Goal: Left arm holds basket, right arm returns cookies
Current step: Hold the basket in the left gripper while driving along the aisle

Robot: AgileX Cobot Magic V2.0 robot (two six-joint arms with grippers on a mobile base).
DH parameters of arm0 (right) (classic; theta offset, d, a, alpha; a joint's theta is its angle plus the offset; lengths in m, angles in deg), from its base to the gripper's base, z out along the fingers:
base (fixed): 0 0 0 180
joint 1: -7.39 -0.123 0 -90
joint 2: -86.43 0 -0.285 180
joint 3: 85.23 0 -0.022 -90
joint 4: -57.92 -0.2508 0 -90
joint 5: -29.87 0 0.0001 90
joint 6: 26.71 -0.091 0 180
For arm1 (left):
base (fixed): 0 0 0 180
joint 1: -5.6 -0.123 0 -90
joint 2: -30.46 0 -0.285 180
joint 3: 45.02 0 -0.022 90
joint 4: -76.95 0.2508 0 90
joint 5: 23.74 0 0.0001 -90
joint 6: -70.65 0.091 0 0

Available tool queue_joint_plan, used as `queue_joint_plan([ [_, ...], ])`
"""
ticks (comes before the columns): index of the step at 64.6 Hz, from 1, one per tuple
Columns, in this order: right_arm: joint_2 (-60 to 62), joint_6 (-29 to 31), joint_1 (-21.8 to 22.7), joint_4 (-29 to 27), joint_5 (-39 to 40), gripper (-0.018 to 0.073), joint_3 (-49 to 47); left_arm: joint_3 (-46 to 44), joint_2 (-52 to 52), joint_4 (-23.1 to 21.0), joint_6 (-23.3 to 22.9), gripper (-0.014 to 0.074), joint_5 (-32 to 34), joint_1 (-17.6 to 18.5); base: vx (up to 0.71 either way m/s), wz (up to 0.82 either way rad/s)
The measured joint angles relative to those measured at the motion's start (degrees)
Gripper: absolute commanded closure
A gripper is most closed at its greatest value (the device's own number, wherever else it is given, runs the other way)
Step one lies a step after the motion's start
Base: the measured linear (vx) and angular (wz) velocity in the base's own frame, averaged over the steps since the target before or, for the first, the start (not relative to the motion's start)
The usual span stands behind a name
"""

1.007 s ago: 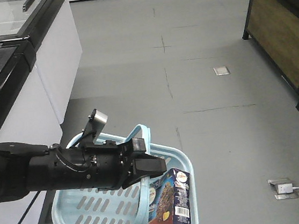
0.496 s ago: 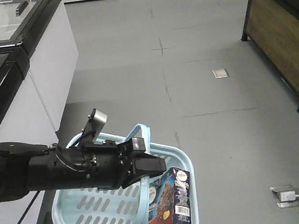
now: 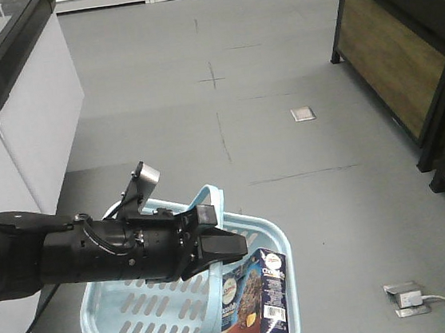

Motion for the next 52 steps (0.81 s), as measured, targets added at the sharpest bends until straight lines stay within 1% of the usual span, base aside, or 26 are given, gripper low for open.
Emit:
queue_joint_plan([
  [25, 0.0, 0.0, 0.0, 0.0, 0.0, 0.0567, 0.0, 0.0, 0.0, 0.0, 0.0, 0.0604, 0.0, 0.0, 0.19, -0.09],
  [52, 0.0, 0.0, 0.0, 0.0, 0.0, 0.0567, 0.0, 0.0, 0.0, 0.0, 0.0, 0.0604, 0.0, 0.0, 0.25, 0.06],
])
